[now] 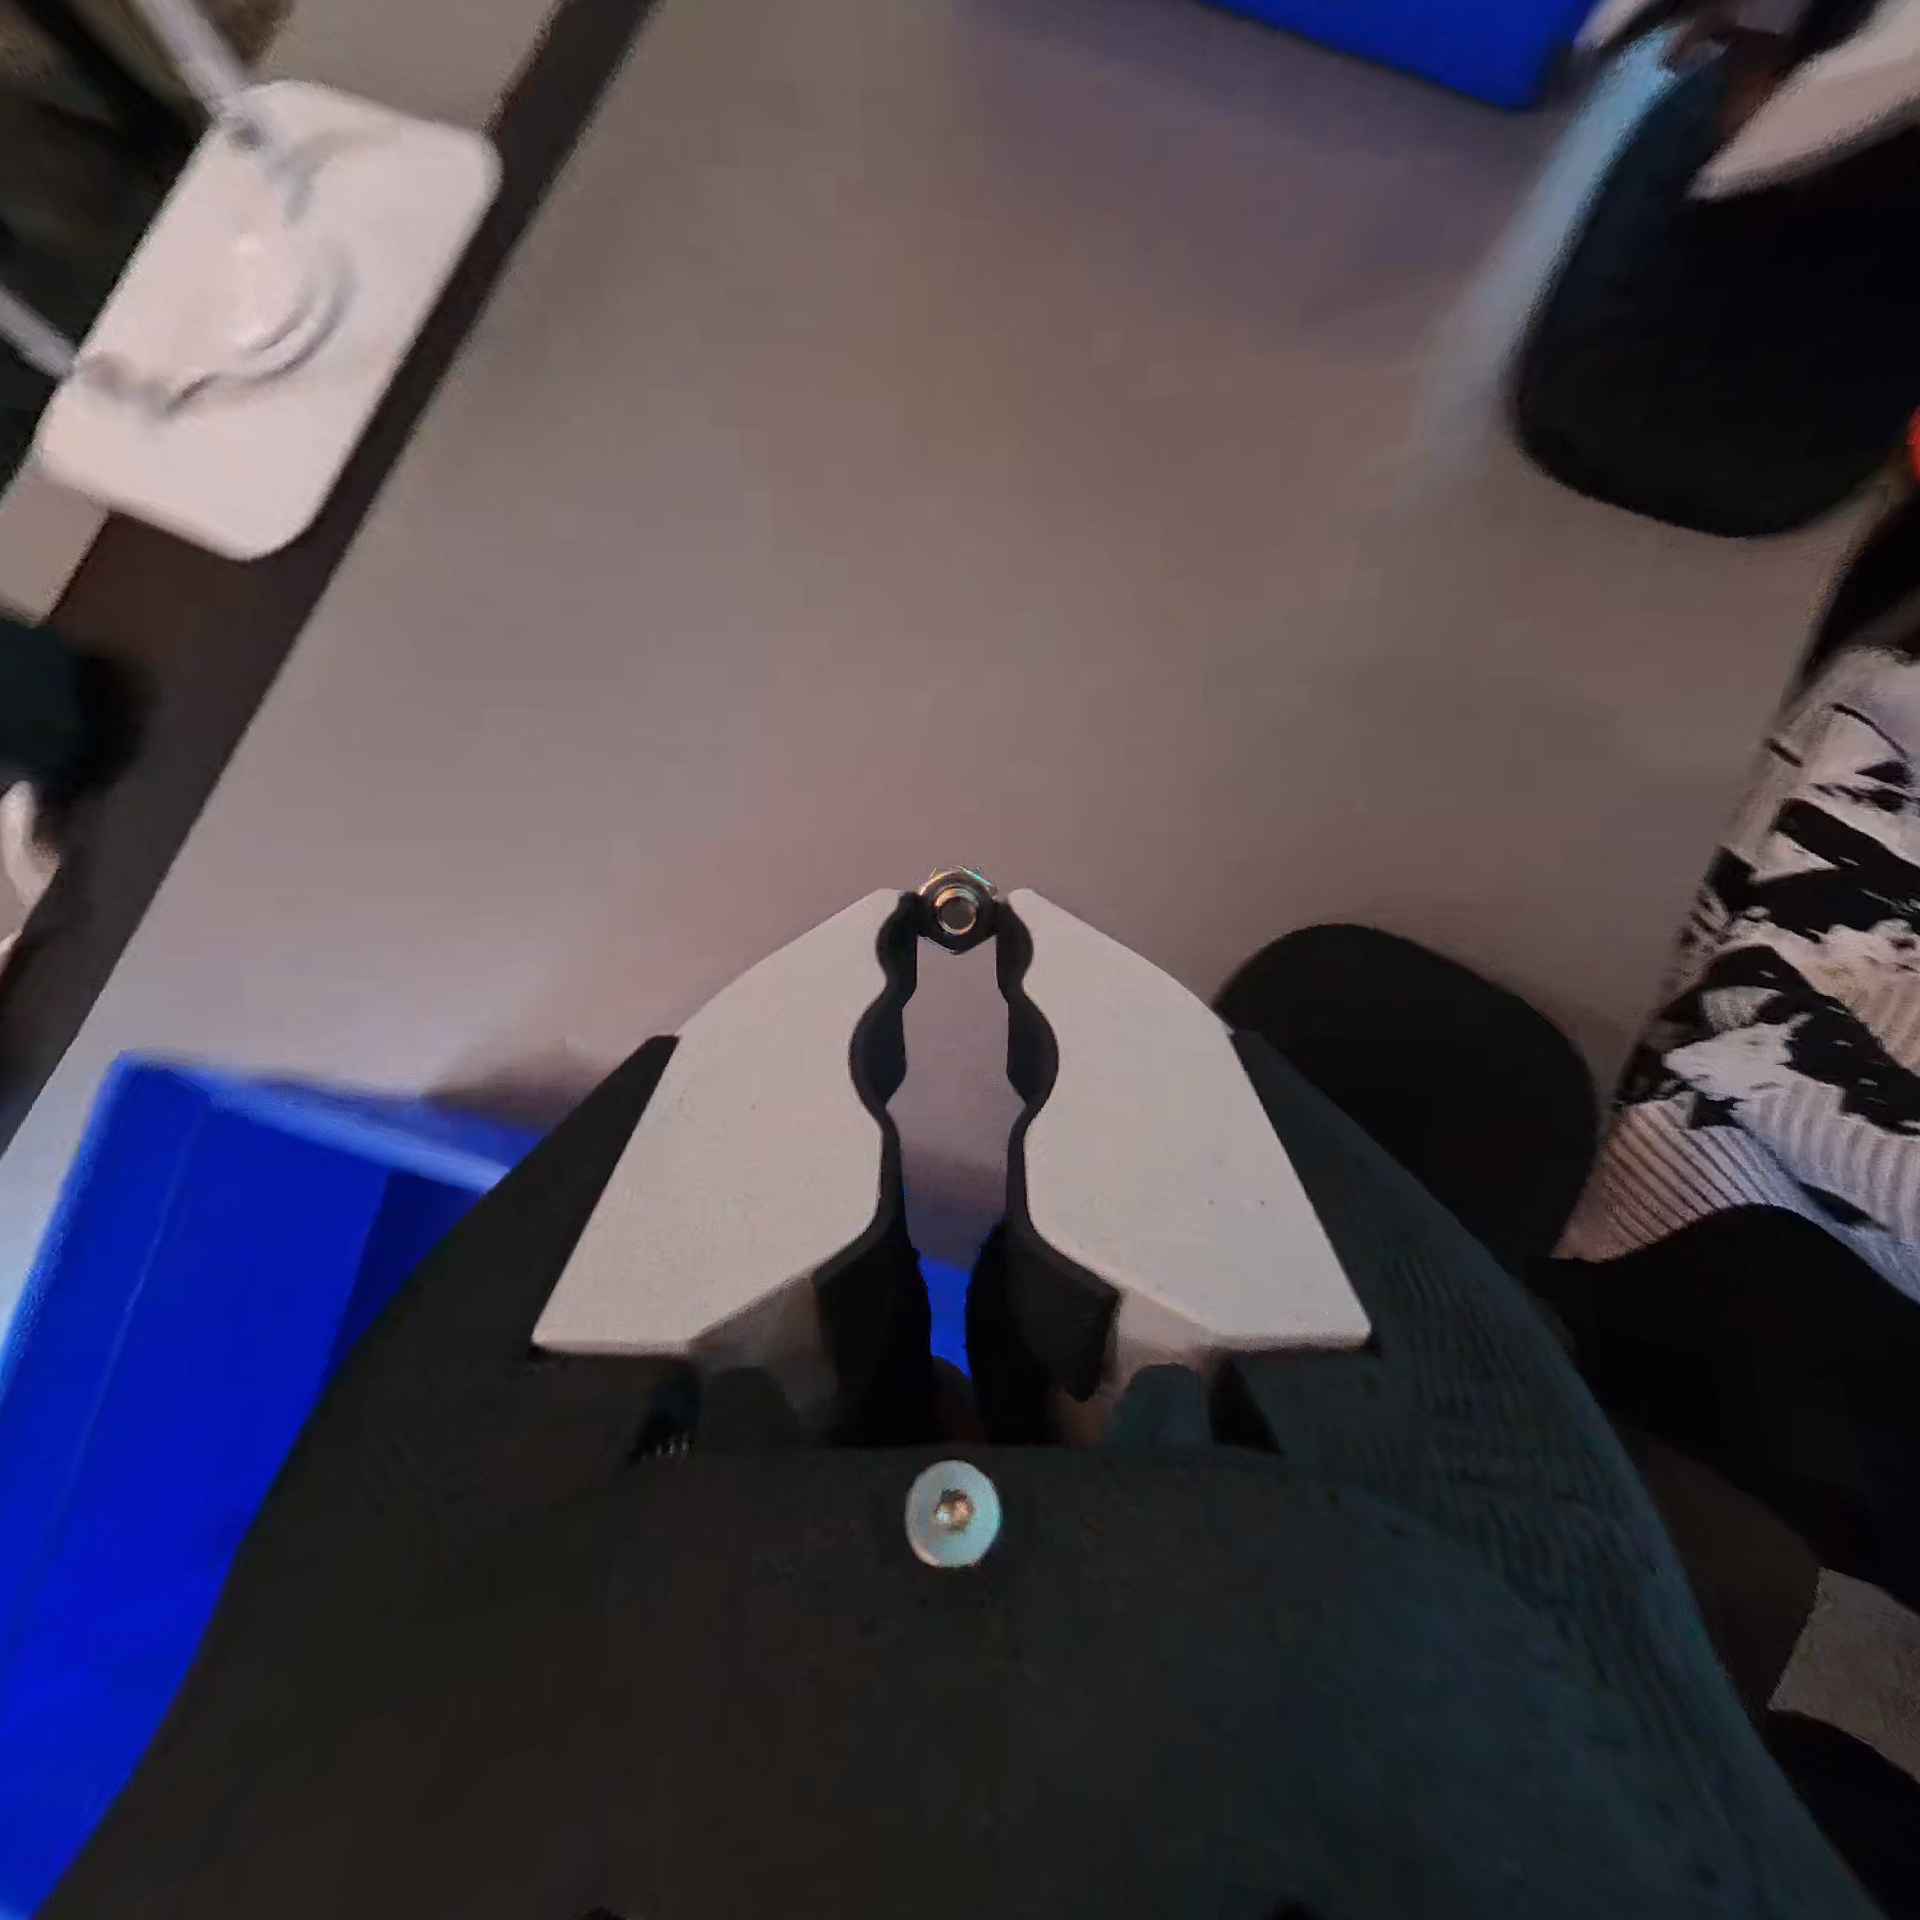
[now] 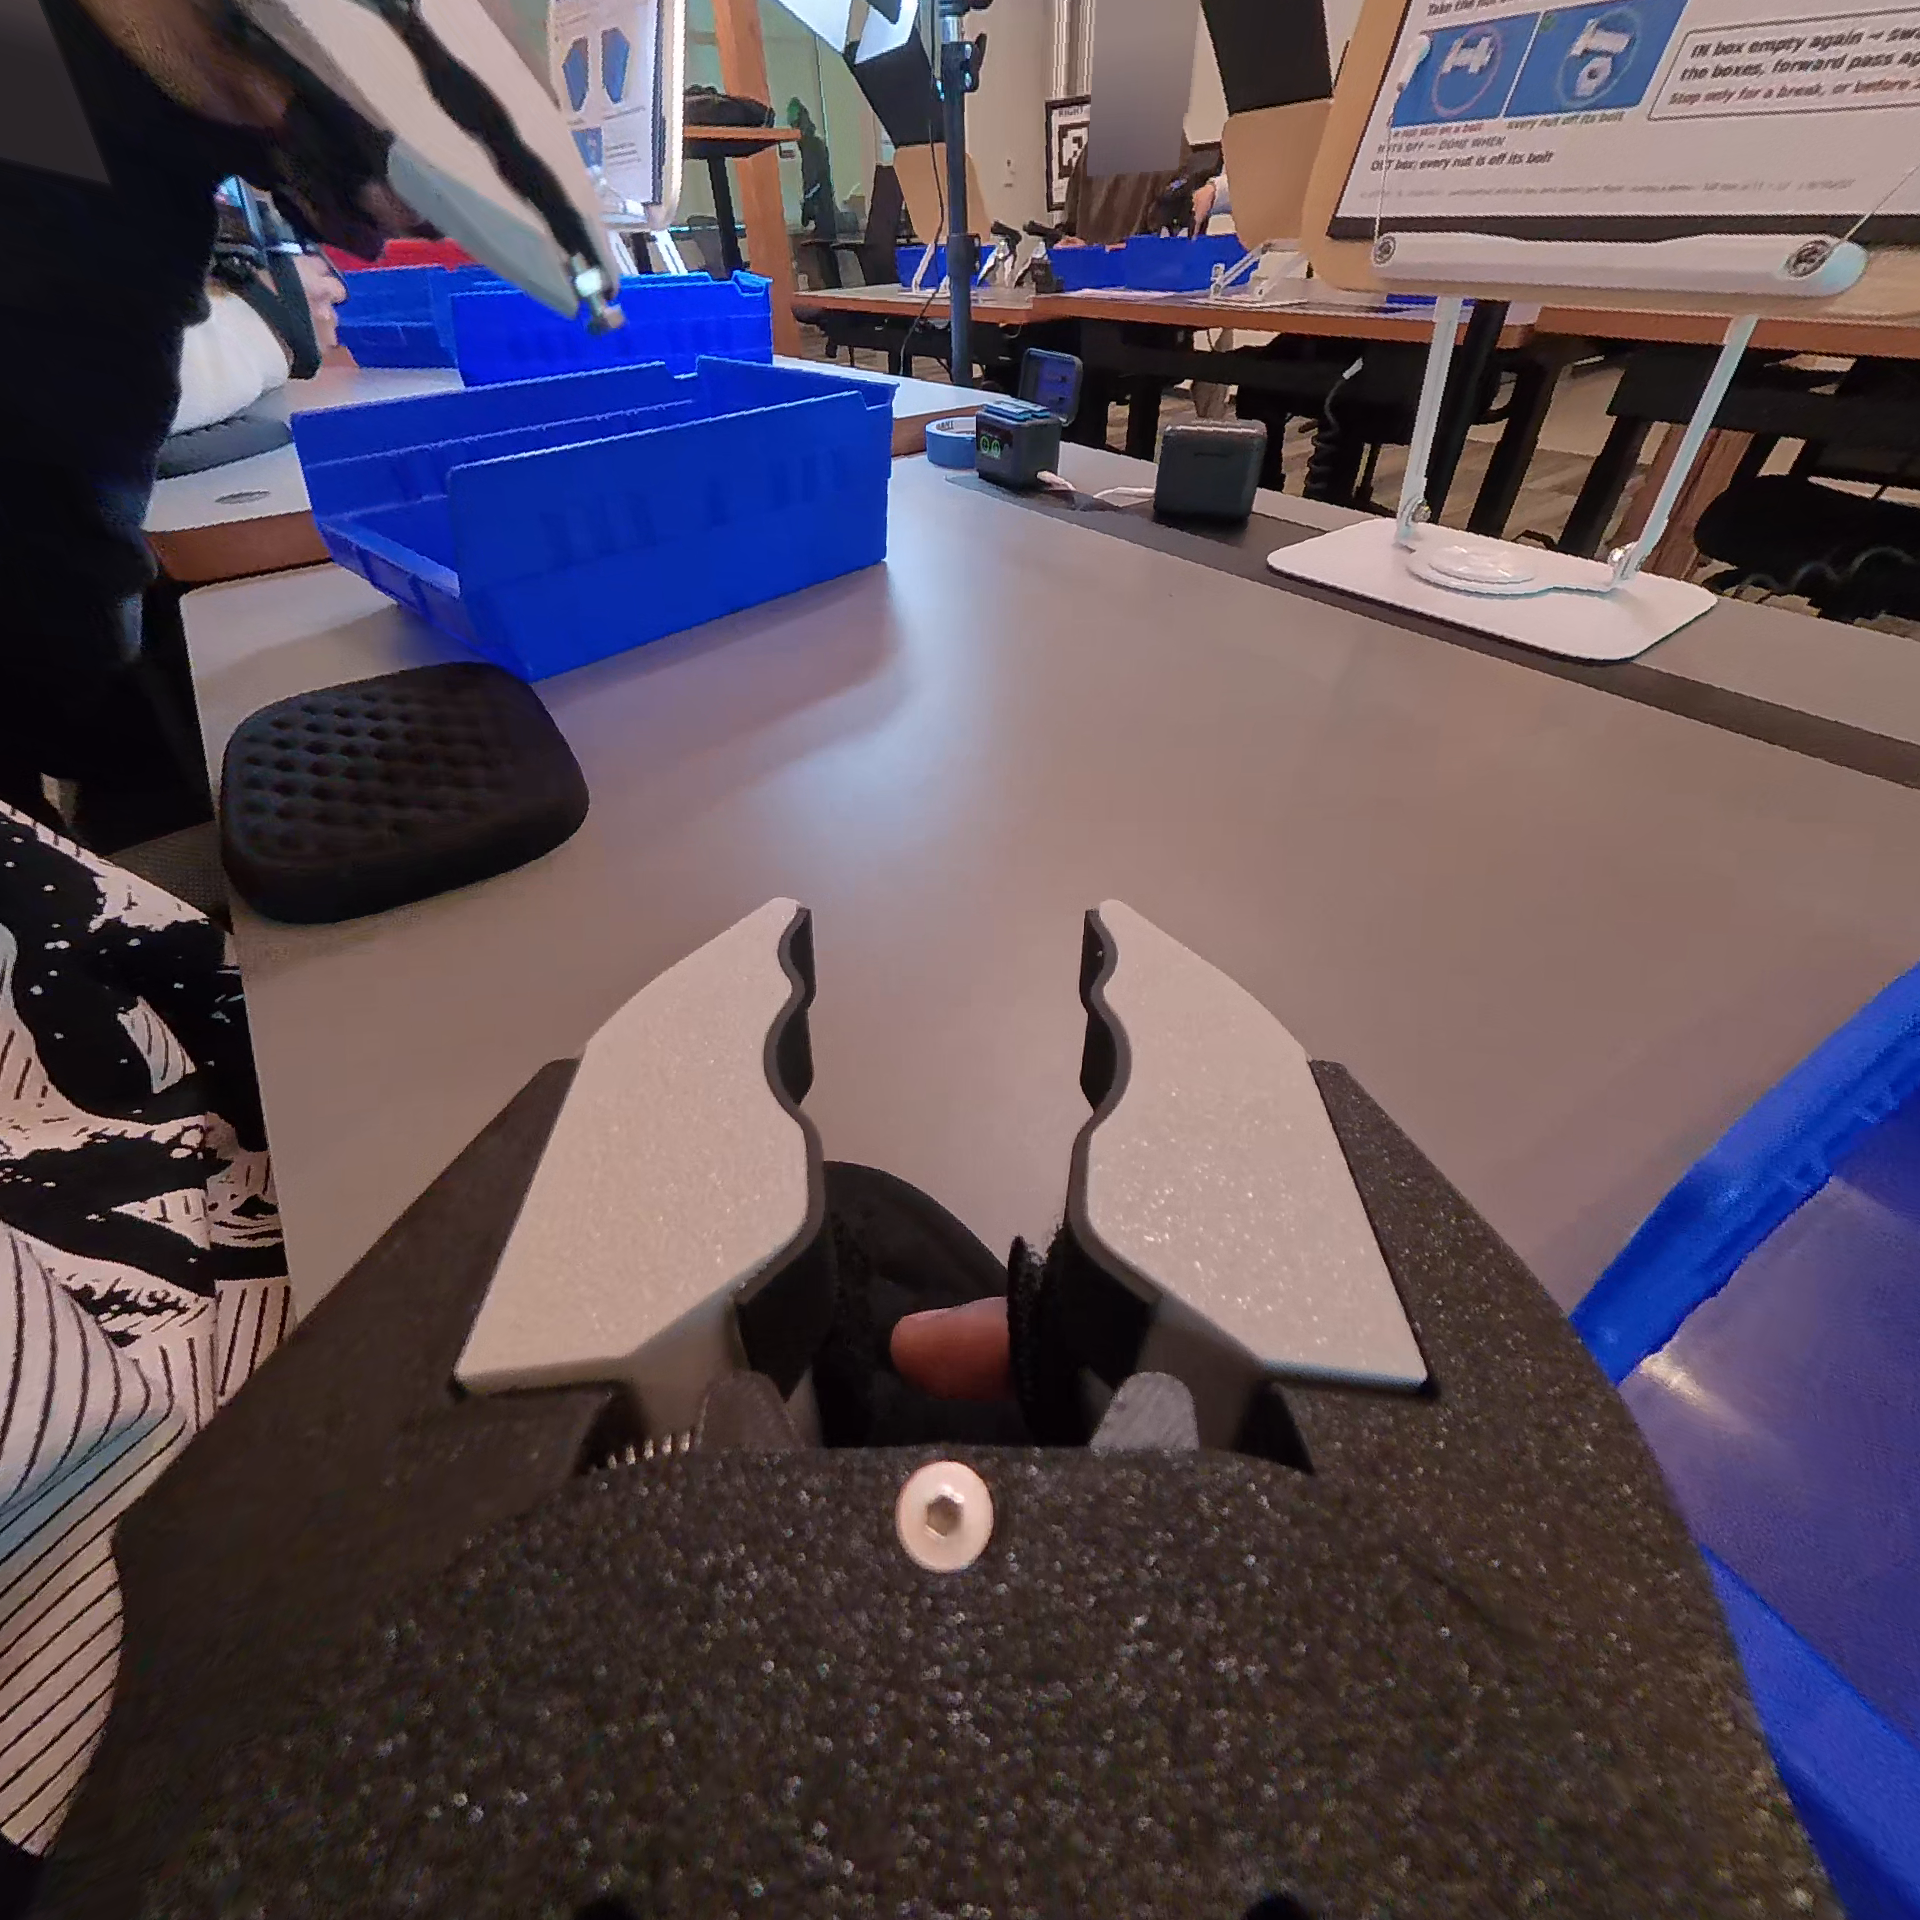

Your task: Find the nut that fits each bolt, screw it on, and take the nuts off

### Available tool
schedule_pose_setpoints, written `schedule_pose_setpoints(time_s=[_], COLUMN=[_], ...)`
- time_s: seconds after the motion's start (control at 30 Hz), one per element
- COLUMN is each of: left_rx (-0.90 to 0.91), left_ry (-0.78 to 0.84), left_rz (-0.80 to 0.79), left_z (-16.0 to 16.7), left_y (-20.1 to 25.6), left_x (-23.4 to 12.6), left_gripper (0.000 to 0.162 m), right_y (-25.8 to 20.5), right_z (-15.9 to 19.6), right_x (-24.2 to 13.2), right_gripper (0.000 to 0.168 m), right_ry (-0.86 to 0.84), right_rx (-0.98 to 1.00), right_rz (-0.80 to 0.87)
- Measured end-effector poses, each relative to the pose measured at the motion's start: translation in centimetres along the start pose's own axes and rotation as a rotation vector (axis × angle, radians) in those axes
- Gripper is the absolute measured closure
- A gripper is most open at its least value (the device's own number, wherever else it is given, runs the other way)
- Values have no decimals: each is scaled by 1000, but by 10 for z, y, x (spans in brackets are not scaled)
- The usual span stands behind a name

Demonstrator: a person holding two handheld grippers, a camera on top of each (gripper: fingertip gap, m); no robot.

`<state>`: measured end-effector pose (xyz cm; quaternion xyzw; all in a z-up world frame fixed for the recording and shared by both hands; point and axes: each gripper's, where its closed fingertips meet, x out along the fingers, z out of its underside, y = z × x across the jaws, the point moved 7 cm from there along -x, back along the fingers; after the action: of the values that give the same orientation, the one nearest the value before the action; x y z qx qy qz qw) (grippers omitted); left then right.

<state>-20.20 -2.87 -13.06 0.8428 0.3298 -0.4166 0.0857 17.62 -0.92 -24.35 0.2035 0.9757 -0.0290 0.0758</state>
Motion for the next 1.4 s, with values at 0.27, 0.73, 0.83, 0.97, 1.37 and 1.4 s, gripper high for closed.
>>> schedule_pose_setpoints(time_s=[0.27,0.73,0.83,0.97,1.37,1.4], left_rx=[228,274,268,242,64,69], left_ry=[-123,-265,-267,-237,664,708], left_rz=[224,351,357,362,333,330], left_z=[-17,-2,1,4,13,14], left_y=[99,137,139,139,128,128], left_x=[94,161,164,163,110,105], left_gripper=[147,147,147,139,99,99], right_y=[0,0,0,0,-68,-73], right_z=[0,1,1,2,1,2], right_x=[0,1,2,4,64,73], right_gripper=[119,120,120,120,145,148], right_ry=[2,-10,-16,-33,-248,-268], right_rx=[0,1,-2,-10,-148,-158], right_rz=[-1,-2,-1,-1,-317,-333])
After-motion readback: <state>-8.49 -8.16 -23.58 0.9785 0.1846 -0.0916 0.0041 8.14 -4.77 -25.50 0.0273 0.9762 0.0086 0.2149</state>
